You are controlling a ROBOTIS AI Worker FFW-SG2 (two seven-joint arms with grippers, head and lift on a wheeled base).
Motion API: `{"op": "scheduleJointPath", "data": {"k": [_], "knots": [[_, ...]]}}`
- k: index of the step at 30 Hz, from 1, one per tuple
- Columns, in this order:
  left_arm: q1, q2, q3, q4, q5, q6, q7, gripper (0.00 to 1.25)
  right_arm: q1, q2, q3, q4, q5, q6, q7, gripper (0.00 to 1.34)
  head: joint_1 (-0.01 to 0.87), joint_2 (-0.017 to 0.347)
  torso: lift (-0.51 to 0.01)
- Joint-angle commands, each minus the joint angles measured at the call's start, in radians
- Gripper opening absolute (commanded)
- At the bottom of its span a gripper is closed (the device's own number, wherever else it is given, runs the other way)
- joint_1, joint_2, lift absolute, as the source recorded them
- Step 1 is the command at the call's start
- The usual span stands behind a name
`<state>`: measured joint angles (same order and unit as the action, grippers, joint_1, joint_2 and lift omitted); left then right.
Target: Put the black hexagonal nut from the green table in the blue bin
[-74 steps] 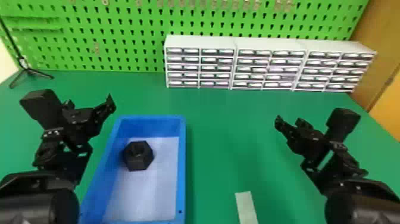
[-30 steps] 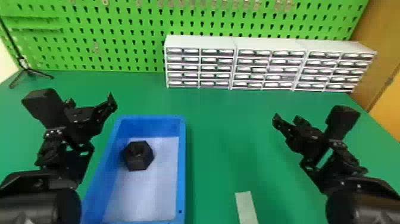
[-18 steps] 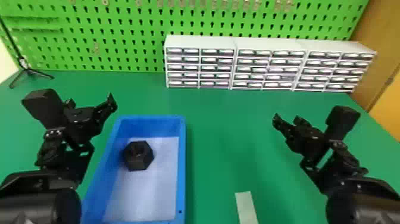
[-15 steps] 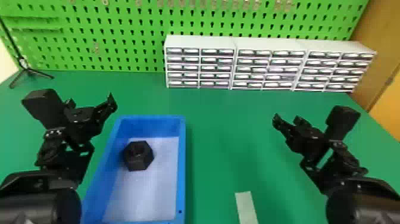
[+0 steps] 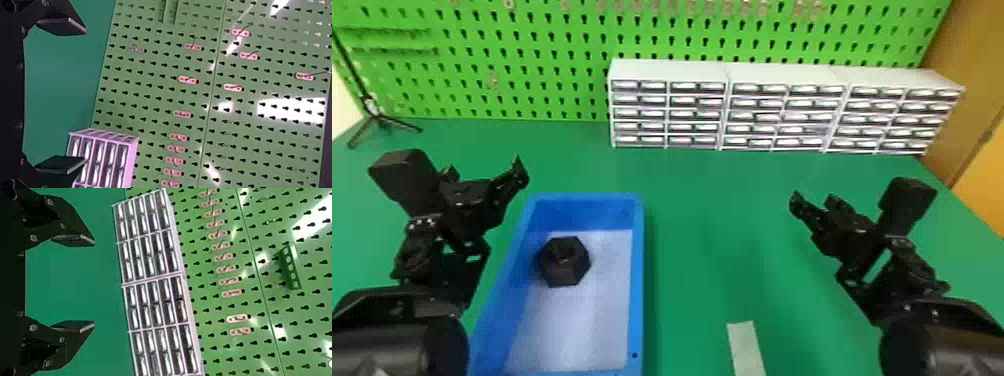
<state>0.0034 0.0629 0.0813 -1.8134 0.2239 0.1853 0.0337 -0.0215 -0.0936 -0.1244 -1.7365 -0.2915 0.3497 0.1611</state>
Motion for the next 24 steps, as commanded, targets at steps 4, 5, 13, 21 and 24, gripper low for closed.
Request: {"op": "scheduleJointPath", "data": {"k": [4, 5, 13, 21, 24], "knots": [[0.001, 0.0, 0.0, -0.001, 0.002, -0.001, 0.0, 1.12, -0.003, 0.0, 0.0, 0.0, 0.0, 0.0, 0.0, 0.82, 0.692, 0.008, -0.097], [0.001, 0.0, 0.0, -0.001, 0.002, -0.001, 0.0, 1.12, -0.003, 0.0, 0.0, 0.0, 0.0, 0.0, 0.0, 0.82, 0.692, 0.008, -0.097], [0.001, 0.0, 0.0, -0.001, 0.002, -0.001, 0.0, 1.12, -0.003, -0.002, 0.003, 0.0, 0.0, 0.0, 0.0, 0.82, 0.692, 0.008, -0.097], [0.001, 0.0, 0.002, -0.001, 0.003, -0.001, 0.0, 1.12, -0.006, -0.002, 0.006, 0.0, 0.0, 0.0, 0.0, 0.82, 0.692, 0.008, -0.097], [0.001, 0.0, 0.002, 0.0, 0.003, 0.0, 0.0, 1.12, -0.006, -0.003, 0.006, 0.0, 0.0, 0.0, 0.0, 0.82, 0.692, 0.008, -0.097]]}}
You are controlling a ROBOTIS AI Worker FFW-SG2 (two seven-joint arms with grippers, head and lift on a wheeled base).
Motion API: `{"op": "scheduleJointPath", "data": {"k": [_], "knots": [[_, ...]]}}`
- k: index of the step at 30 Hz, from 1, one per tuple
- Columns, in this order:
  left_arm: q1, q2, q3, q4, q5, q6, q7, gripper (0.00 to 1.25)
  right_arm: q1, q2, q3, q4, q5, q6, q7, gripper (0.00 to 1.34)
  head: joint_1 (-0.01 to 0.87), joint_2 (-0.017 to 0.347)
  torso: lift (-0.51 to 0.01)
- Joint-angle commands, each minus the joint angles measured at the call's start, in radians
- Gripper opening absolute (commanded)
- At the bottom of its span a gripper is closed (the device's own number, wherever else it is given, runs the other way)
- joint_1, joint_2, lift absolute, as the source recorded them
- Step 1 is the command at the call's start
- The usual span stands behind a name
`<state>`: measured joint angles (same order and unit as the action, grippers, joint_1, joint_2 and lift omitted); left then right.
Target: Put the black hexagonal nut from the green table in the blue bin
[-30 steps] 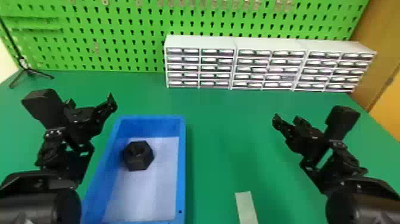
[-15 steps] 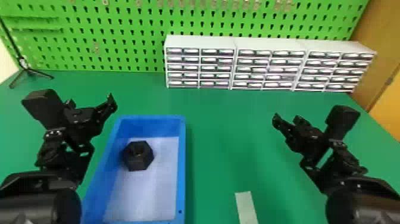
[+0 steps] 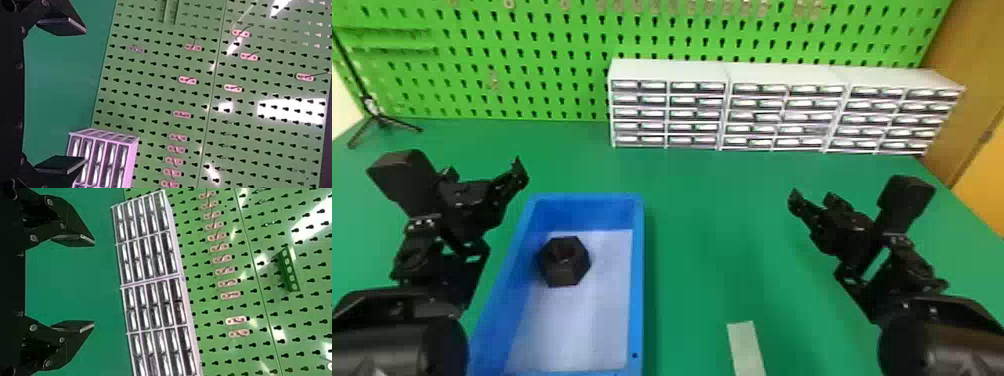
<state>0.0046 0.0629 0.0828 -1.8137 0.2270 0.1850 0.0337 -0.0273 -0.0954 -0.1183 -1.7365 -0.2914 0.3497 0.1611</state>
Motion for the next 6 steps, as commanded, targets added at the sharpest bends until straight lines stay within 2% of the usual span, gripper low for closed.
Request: {"op": "scheduleJointPath", "data": {"k": [1, 6], "knots": [[0.0, 0.0, 0.0, 0.001, 0.002, 0.001, 0.0, 1.12, 0.0, -0.001, 0.0, 0.0, 0.0, 0.0, 0.0, 0.82, 0.692, 0.008, -0.097], [0.0, 0.0, 0.0, 0.001, 0.002, 0.001, 0.0, 1.12, 0.0, -0.001, 0.0, 0.0, 0.0, 0.005, 0.0, 0.82, 0.692, 0.008, -0.097]]}}
